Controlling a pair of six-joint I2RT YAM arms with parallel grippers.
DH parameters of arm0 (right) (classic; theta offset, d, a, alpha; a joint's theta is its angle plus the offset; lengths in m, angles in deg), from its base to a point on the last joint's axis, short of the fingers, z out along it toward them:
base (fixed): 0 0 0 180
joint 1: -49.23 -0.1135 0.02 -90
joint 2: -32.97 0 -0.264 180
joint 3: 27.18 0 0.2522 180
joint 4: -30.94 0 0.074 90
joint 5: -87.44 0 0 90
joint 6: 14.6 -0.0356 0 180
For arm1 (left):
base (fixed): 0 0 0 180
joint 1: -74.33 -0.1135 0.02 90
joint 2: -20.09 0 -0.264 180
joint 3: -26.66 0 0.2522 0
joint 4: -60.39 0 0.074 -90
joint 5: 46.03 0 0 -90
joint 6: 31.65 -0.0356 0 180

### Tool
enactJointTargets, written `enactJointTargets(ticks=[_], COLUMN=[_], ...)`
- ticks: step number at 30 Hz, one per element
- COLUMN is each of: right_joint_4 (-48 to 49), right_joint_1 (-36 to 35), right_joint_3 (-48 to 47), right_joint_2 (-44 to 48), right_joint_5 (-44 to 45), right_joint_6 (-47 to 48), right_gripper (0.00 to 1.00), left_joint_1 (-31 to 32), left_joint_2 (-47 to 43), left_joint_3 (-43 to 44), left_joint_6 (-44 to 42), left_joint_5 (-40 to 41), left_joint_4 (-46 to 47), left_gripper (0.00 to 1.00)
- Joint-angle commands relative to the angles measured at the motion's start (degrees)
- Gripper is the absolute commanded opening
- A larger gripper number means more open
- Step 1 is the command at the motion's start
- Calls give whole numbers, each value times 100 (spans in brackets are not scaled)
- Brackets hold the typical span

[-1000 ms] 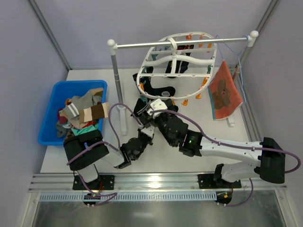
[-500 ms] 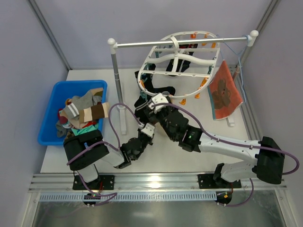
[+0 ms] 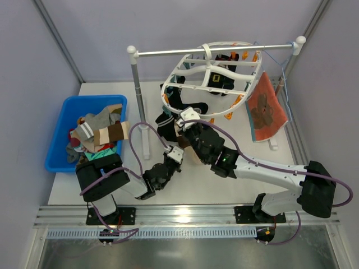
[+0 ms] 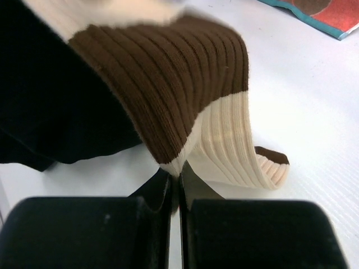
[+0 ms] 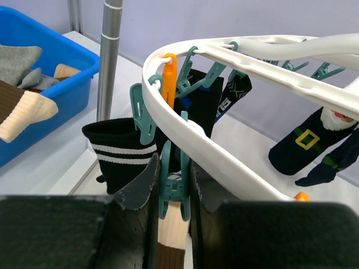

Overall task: Remove the socks clipped to the hanger
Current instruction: Remove the sock from the hanger, then place the sock in the bin.

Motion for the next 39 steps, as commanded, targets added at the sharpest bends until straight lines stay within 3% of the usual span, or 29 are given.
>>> enactJointTargets(ticks=[1,6,7,8,9,10,11,12,14,15,21,23,26,28,33,39], right_joint_4=[376,508,491,456,412,272,227,192,174,174,104,174,139,60,34,139], right_joint_1=[4,4,4,-4,-13,-13,-39,-48,-49,-57,-40,-5,310,662,1987,2728], right_joint_3=[-52,316,395,544,624,694,851,949,1264,1353,1977,2232,2539,2785,3199,3296], right_joint_2=[133,449,519,607,773,879,976,1072,1389,1503,2189,2435,2855,3076,3569,3315], right_joint_5=[-115,-273,-343,-370,-388,-414,-440,-458,-528,-511,242,525,755,459,-677,-1424], right_joint_6=[-2,-257,-301,-406,-450,-512,-591,-644,-714,-749,-653,-548,-670,-1063,-1777,-2305], right_gripper=[5,16,24,44,55,61,72,75,79,81,92,100,100,100,100,100], left_joint_1=[-16,-16,-16,-25,-16,-7,-7,-7,19,63,309,327,327,327,-14,-779], left_joint_2=[22,-233,-390,-479,-575,-802,-953,-1111,-1698,-1919,-3641,-4081,-4723,-5101,-5901,-6377], left_joint_3=[16,-177,-299,-361,-414,-519,-529,-494,-285,-213,-177,-125,208,402,490,772], left_joint_6=[149,150,150,168,177,246,290,369,588,651,1465,1757,2171,2268,2304,2480], left_joint_5=[33,112,130,130,113,95,86,77,25,51,630,1095,1912,2377,2126,1890], left_joint_4=[1455,1455,1447,1447,1429,1351,1185,522,-386,-1321,-3604,-4676,-6144,-6802,-7333,-8002], left_gripper=[0,0,0,0,0,0,0,0,0,0,0,0,0,0,0,0])
